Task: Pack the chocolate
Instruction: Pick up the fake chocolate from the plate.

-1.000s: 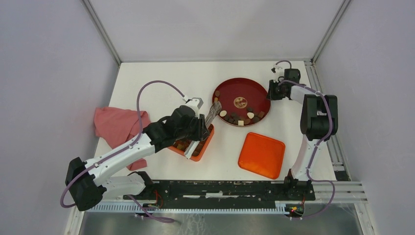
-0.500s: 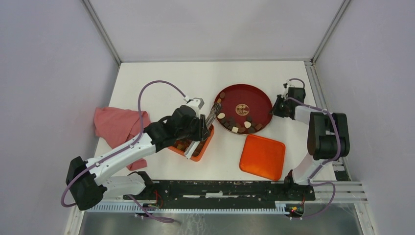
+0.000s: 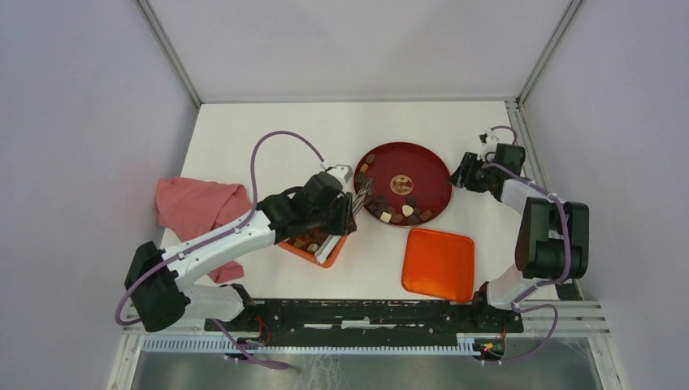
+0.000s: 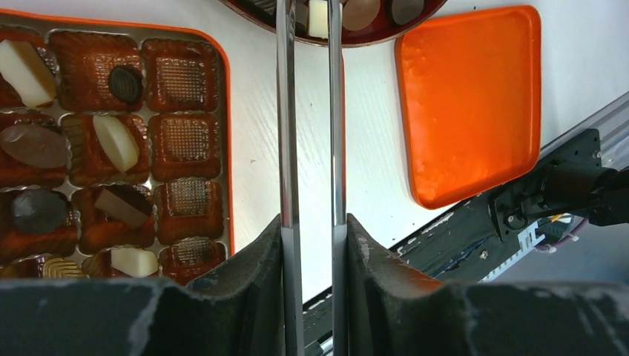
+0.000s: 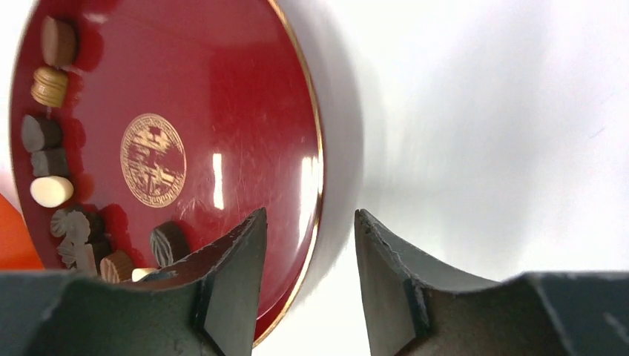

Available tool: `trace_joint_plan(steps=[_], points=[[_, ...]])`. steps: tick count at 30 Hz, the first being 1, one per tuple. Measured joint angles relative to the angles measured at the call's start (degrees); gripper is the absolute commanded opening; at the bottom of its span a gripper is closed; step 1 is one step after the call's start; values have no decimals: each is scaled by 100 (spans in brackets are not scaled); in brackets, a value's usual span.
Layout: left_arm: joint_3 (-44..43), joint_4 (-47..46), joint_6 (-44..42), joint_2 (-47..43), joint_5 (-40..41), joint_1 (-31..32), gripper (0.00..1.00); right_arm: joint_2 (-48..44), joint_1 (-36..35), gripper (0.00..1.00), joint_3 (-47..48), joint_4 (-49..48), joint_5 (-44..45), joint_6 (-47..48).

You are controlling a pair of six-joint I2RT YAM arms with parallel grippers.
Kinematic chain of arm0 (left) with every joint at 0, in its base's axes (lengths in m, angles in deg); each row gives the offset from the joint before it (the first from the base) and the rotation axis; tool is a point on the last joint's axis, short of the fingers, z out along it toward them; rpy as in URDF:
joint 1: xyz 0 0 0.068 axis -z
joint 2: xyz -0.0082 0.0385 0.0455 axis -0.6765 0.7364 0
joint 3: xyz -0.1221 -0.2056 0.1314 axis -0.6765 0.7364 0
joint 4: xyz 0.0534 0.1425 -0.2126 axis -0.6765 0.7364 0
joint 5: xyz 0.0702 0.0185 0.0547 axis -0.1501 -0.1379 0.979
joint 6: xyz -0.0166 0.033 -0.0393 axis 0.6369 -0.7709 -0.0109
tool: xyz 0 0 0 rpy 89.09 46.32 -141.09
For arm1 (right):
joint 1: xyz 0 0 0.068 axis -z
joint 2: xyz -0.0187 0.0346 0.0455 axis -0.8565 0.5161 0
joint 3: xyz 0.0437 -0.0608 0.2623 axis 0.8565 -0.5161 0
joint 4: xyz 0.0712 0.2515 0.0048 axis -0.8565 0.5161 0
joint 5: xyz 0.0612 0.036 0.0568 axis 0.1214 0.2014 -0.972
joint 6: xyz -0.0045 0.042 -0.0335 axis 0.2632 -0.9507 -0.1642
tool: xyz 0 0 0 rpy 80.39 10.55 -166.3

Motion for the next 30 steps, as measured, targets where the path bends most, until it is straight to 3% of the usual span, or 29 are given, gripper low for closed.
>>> trace_joint_plan(steps=[7, 10, 12, 20, 30], points=[[-1228, 1036, -120, 1027, 487, 319, 38, -713, 522, 57, 688, 494, -1403, 1976], [-1633, 1541, -400, 1436, 667, 310, 38, -1152, 474, 68, 713, 557, -2039, 2472], [-1838, 1834, -638, 1633, 737, 297, 38, -1318, 393, 75, 726, 551, -2385, 2669], [-2817, 2457, -1311, 2396, 660, 179, 41, -1318, -225, 74, 1174, 909, -3467, 3246], [-3705, 2573, -1318, 3451, 369, -94, 44, -1213, -125, 75, 970, 1071, -3648, 3342]])
